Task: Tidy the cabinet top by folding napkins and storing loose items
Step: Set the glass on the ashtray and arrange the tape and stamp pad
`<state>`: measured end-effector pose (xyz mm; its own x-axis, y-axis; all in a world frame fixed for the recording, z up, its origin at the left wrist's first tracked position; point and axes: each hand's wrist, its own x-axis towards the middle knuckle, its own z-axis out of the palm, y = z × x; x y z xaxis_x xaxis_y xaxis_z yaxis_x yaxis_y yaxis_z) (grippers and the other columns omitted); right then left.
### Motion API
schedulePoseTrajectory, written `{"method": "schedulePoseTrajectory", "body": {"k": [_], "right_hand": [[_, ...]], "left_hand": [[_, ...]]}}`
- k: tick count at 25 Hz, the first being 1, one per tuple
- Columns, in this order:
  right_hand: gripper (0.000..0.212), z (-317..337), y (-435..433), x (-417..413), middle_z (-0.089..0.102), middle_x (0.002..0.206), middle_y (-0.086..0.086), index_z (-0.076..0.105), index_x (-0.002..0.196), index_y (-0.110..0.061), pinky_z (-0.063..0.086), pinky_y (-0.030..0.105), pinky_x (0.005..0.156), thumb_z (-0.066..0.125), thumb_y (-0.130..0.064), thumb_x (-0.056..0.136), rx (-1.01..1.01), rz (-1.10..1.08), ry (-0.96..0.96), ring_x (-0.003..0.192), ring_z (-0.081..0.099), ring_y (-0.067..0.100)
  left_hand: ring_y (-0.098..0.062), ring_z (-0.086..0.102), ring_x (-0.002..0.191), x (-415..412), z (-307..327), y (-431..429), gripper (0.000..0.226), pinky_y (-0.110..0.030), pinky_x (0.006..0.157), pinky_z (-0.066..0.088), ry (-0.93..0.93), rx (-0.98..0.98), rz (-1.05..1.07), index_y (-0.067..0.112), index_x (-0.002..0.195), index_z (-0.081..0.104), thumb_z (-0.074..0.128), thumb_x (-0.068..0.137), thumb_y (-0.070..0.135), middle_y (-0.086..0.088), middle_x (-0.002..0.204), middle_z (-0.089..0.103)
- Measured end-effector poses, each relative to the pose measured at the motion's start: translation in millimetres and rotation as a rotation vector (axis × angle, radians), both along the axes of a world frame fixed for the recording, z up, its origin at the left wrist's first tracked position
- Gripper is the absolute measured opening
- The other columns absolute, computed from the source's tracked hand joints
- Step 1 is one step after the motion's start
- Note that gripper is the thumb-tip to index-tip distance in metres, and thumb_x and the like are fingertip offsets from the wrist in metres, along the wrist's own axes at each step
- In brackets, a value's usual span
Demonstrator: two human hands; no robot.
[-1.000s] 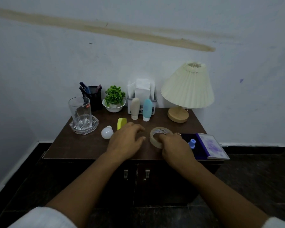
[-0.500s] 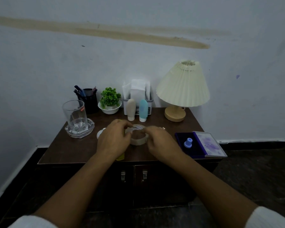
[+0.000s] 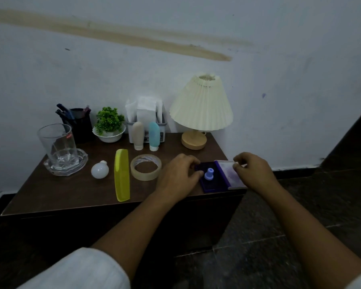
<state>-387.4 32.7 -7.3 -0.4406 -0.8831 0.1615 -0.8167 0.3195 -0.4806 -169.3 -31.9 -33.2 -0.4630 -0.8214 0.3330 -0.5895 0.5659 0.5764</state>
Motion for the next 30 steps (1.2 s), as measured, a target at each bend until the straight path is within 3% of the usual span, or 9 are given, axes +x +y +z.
{"method": "schedulePoseTrajectory", "body": {"k": [6, 11, 15, 18, 20, 23, 26, 30], "right_hand": [[0.048, -20.6, 7.3, -29.1, 0.061, 0.135, 0.016, 0.054, 0.137, -0.01, 0.05, 0.039, 0.098, 0.064, -0.032, 0.095, 0.19, -0.165, -0.174, 0.119, 0.059, 0.033], [0.042, -22.6, 6.3, -32.8, 0.06, 0.124, 0.017, 0.054, 0.13, -0.008, 0.056, 0.05, 0.093, 0.062, -0.028, 0.094, 0.209, -0.194, -0.273, 0.107, 0.062, 0.03], [0.042, -12.0, 4.2, -33.0, 0.062, 0.129, 0.017, 0.058, 0.13, -0.008, 0.053, 0.043, 0.096, 0.062, -0.027, 0.093, 0.136, -0.214, -0.233, 0.112, 0.061, 0.031], [0.025, 4.1, 4.5, -22.9, 0.069, 0.111, 0.015, 0.069, 0.111, -0.006, 0.05, 0.029, 0.074, 0.058, -0.024, 0.097, -0.04, -0.165, -0.212, 0.092, 0.065, 0.023], [0.021, 14.7, 3.1, -7.1, 0.071, 0.095, 0.01, 0.07, 0.096, -0.01, 0.051, 0.028, 0.061, 0.054, -0.023, 0.1, -0.133, -0.094, -0.24, 0.077, 0.064, 0.017], [0.018, 21.1, -4.2, 18.9, 0.069, 0.09, 0.002, 0.07, 0.094, -0.017, 0.05, 0.03, 0.065, 0.053, -0.023, 0.098, -0.151, 0.027, -0.213, 0.083, 0.064, 0.02], [0.017, 7.5, -7.7, 36.9, 0.069, 0.106, 0.001, 0.071, 0.104, -0.022, 0.046, 0.029, 0.076, 0.057, -0.028, 0.097, -0.015, 0.11, -0.108, 0.098, 0.063, 0.02], [0.038, -17.7, -4.2, 46.1, 0.057, 0.124, 0.006, 0.066, 0.121, -0.026, 0.049, 0.037, 0.091, 0.067, -0.048, 0.09, 0.142, 0.157, 0.076, 0.114, 0.057, 0.026]], "left_hand": [[-0.01, 0.06, 0.103, -35.4, -15.1, -0.9, 0.049, -0.035, 0.085, 0.054, -0.051, 0.032, 0.0, 0.029, 0.131, 0.059, 0.068, 0.087, 0.051, 0.006, 0.12, 0.058], [-0.009, 0.058, 0.095, -53.8, -20.0, -4.5, 0.03, -0.028, 0.077, 0.049, -0.03, 0.024, 0.015, 0.028, 0.115, 0.068, 0.068, 0.089, 0.043, 0.006, 0.112, 0.061], [-0.008, 0.058, 0.093, -54.3, -14.2, -6.4, 0.024, -0.027, 0.077, 0.049, 0.034, 0.035, 0.036, 0.028, 0.11, 0.069, 0.069, 0.089, 0.04, 0.008, 0.108, 0.062], [-0.008, 0.058, 0.093, -38.7, -6.4, -14.0, 0.021, -0.028, 0.078, 0.049, 0.084, 0.031, 0.09, 0.029, 0.107, 0.069, 0.071, 0.088, 0.04, 0.01, 0.105, 0.061], [-0.009, 0.058, 0.095, -24.6, -4.5, -19.3, 0.02, -0.029, 0.078, 0.048, 0.1, 0.034, 0.14, 0.029, 0.105, 0.07, 0.072, 0.088, 0.039, 0.01, 0.105, 0.062], [-0.01, 0.058, 0.099, -4.5, -4.8, -21.8, 0.02, -0.029, 0.079, 0.047, 0.055, 0.072, 0.204, 0.03, 0.106, 0.069, 0.071, 0.088, 0.038, 0.009, 0.11, 0.063], [-0.011, 0.06, 0.102, 7.9, -6.9, -20.9, 0.02, -0.031, 0.079, 0.048, 0.006, 0.097, 0.223, 0.031, 0.107, 0.07, 0.071, 0.088, 0.038, 0.01, 0.114, 0.067], [-0.012, 0.062, 0.104, 9.0, -10.3, -14.3, 0.022, -0.035, 0.083, 0.052, -0.092, 0.047, 0.172, 0.032, 0.108, 0.071, 0.071, 0.087, 0.038, 0.011, 0.112, 0.069]]}}
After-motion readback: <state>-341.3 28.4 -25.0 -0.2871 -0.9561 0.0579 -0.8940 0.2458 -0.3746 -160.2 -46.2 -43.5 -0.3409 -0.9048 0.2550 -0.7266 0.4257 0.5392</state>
